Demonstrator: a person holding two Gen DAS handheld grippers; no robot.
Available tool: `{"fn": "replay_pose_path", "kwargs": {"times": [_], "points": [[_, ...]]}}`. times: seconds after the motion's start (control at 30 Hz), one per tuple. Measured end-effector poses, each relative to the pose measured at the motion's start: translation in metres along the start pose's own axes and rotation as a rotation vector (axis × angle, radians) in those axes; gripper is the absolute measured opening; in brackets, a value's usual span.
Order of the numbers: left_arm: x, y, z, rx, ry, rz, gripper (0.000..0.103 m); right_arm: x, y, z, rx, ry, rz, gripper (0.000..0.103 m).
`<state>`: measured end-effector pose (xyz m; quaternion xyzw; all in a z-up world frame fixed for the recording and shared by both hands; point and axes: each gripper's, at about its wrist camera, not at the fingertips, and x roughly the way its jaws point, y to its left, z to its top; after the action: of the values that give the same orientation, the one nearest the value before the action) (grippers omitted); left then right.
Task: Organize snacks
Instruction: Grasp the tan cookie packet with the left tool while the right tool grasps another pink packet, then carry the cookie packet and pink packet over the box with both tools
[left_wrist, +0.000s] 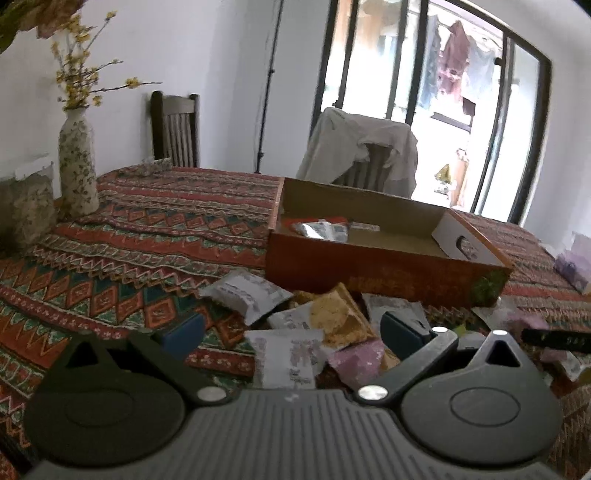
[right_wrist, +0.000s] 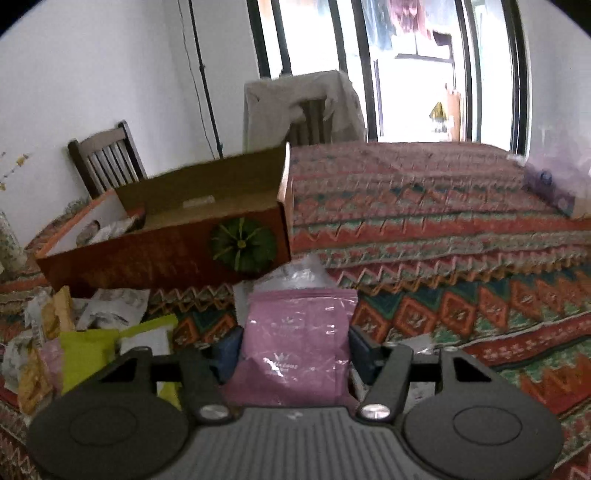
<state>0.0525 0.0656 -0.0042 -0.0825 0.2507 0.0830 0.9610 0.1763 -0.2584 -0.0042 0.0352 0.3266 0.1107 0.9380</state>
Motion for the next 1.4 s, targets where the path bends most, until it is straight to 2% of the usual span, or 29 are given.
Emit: {"fn": "replay_pose_path", "kwargs": {"times": [0.23, 0.47, 0.57, 0.63, 0.77, 0.83, 1.0, 1.23, 1.4], "points": [[-0.001, -0.029, -0.01, 0.061, 0.033, -0.08, 0.103, -0.032, 0.001, -0.003, -0.015, -0.107, 0.025, 0.06], [0.002, -0.061, -0.036, 0.149, 0.075, -0.125, 0.102, -0.047, 0.009, -0.012, -0.057, -0.13, 0.077, 0.06], [0.006, -0.066, -0.039, 0.144, 0.096, -0.135, 0.089, -0.05, 0.012, -0.016, -0.067, -0.127, 0.102, 0.06], [0.009, -0.068, -0.041, 0.14, 0.11, -0.127, 0.077, -0.054, 0.014, -0.019, -0.073, -0.126, 0.12, 0.06], [0.018, -0.066, -0.045, 0.119, 0.146, -0.099, 0.076, -0.058, 0.015, -0.026, -0.076, -0.119, 0.146, 0.06], [0.019, -0.066, -0.047, 0.119, 0.153, -0.079, 0.062, -0.059, 0.015, -0.028, -0.077, -0.117, 0.156, 0.06], [0.009, -0.065, -0.048, 0.139, 0.121, -0.072, 0.044, -0.064, 0.013, -0.033, -0.072, -0.118, 0.165, 0.06], [-0.009, -0.063, -0.044, 0.138, 0.08, -0.088, 0.043, -0.066, 0.012, -0.033, -0.059, -0.137, 0.173, 0.06], [-0.016, -0.061, -0.029, 0.141, 0.032, -0.088, 0.043, -0.066, 0.016, -0.023, -0.07, -0.16, 0.171, 0.06]]}}
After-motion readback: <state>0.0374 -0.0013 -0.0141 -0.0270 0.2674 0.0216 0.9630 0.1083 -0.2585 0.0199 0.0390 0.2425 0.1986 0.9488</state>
